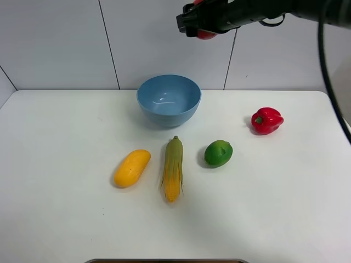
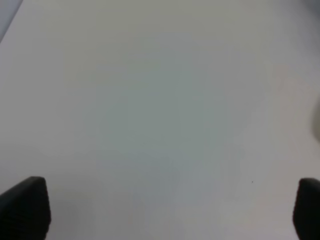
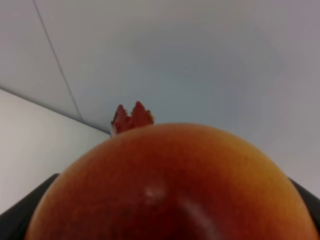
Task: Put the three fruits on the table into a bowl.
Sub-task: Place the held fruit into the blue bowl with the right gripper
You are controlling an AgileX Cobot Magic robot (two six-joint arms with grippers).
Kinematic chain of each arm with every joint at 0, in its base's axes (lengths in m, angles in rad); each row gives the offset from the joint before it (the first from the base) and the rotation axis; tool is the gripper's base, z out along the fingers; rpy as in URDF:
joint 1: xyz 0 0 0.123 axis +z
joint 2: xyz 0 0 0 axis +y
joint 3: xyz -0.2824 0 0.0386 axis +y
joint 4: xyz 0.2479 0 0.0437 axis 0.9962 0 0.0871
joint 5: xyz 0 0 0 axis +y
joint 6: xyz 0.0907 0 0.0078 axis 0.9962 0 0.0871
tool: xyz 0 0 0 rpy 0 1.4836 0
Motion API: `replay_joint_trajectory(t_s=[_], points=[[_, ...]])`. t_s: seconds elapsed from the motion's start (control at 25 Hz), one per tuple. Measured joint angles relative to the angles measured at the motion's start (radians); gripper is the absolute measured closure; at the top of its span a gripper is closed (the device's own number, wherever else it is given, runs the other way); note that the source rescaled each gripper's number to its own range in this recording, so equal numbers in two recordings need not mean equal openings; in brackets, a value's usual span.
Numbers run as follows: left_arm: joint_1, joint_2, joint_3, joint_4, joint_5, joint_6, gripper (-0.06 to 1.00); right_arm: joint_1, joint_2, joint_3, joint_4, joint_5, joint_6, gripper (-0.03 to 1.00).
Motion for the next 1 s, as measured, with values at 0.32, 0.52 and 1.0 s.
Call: replay_joint_trajectory(t_s=[0.32,0.52,1.0], points=[[0.000,0.000,0.000,0.000,0.000,0.000,-0.05,0.022,0.222,-0.174,0.000,0.027,-0.021,0.24],[0.000,0.000,0.000,0.000,0.000,0.000,-0.05,0.037,0.320,-0.215,0.006,0.026,-0.024,0.24],[0.000,0.000,0.000,0.000,0.000,0.000,-0.05,0.052,0.476,-0.215,0.012,-0.031,-0.043,0.24]])
